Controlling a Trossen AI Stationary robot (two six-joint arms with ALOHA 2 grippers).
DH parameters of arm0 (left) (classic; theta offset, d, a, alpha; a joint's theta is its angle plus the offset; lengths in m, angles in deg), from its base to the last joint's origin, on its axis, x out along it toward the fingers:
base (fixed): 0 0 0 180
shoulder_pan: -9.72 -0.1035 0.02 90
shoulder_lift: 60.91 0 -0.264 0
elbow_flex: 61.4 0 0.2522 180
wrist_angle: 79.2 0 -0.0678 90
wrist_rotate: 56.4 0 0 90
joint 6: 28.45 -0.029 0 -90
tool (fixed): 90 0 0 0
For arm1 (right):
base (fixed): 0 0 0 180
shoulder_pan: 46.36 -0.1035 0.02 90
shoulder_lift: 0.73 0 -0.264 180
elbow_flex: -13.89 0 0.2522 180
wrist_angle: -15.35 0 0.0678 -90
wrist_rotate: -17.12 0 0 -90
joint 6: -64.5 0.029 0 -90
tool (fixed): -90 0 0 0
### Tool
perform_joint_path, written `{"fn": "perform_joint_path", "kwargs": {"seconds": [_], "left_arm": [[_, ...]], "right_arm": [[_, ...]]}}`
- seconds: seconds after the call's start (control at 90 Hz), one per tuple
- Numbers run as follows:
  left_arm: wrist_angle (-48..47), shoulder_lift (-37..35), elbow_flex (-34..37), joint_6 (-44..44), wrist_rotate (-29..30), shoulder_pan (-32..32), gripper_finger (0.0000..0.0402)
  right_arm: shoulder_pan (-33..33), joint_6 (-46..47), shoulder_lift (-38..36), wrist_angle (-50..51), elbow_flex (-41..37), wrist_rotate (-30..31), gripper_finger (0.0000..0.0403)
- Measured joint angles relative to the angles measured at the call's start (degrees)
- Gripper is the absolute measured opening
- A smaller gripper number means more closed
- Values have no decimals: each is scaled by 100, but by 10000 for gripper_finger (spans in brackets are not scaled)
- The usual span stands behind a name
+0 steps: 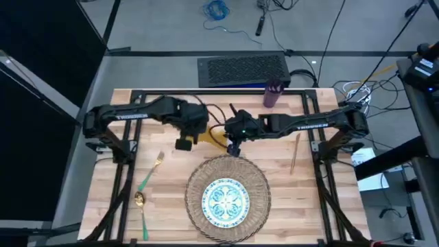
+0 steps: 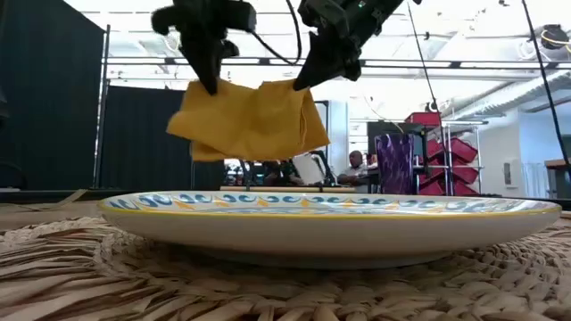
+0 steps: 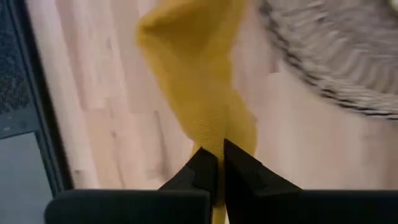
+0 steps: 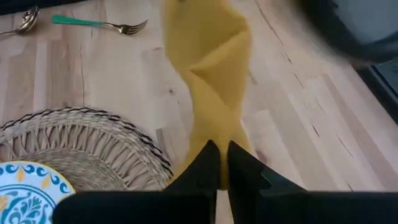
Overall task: Set table place
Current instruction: Fold the yellow napkin
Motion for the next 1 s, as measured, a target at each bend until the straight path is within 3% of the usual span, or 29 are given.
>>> {"fn": "perform_joint_path", "kwargs": {"seconds": [0.367, 0.511, 0.7, 0.867, 1.0], "left_arm": [[-68, -85, 257, 1937, 26, 1575, 0], [348, -70, 525, 2517, -108, 2090, 0], [1192, -51, 535, 2648, -293, 2265, 0], [1189, -51, 537, 2646, -239, 2252, 5], [1134, -49, 537, 2638, -238, 2267, 33]], "right_arm": [[-46, -214, 16, -389, 2, -171, 0], [-131, -211, 26, -449, 0, -196, 0], [-155, -105, 33, -561, 2, -343, 0], [-184, -32, 91, -493, 0, -336, 0], [-184, 3, 132, -427, 0, -338, 0]]}}
